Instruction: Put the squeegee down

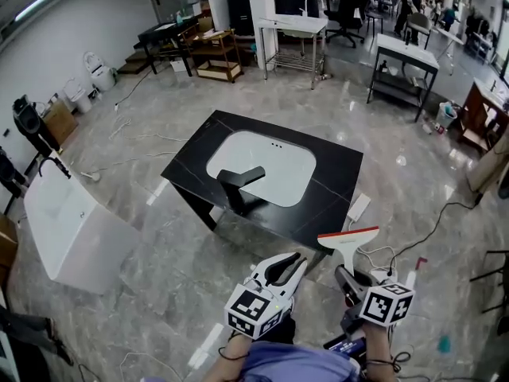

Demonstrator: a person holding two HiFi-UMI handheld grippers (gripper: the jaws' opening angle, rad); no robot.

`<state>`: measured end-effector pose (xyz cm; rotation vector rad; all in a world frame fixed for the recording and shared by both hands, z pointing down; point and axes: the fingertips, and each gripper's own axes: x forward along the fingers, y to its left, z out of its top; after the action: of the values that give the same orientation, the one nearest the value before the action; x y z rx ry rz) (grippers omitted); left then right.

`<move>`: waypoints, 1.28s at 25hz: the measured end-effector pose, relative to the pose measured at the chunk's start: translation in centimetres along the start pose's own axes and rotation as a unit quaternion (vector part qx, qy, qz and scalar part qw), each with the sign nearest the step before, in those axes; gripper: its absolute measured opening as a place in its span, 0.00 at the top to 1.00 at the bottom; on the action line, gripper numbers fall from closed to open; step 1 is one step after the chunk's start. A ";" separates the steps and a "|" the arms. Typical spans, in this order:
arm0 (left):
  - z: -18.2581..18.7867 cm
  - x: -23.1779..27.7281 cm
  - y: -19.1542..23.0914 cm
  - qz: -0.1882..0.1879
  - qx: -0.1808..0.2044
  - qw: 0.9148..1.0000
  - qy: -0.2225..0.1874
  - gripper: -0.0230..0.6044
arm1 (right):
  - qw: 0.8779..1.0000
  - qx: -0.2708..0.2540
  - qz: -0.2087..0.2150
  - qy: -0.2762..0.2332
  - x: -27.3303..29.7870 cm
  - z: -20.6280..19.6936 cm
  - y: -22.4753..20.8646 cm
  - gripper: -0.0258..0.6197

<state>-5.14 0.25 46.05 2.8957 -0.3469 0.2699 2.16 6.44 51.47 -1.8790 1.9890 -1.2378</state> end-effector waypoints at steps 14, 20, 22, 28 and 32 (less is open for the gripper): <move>3.7 9.0 7.4 -0.052 0.011 0.999 0.006 0.87 | 0.999 0.017 -0.029 -0.026 6.7 8.4 -3.1 0.89; 4.4 11.0 8.5 -0.070 0.014 0.997 0.009 0.87 | 0.999 0.022 -0.039 -0.031 7.8 9.9 -3.7 0.89; 4.3 11.6 8.7 -0.074 0.013 0.997 0.013 0.87 | 0.998 0.025 -0.044 -0.031 7.9 10.3 -4.2 0.89; 4.4 13.3 9.3 -0.076 0.010 0.997 0.019 0.88 | 0.998 0.034 -0.046 -0.035 8.4 12.3 -5.8 0.89; 4.4 15.3 10.4 -0.060 0.006 0.998 0.025 0.87 | 0.998 0.033 -0.040 -0.028 9.3 14.4 -7.8 0.89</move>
<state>7.55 -13.84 46.90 2.9018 -0.1630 0.3238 14.95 -7.46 50.93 -1.9572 1.8402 -1.2405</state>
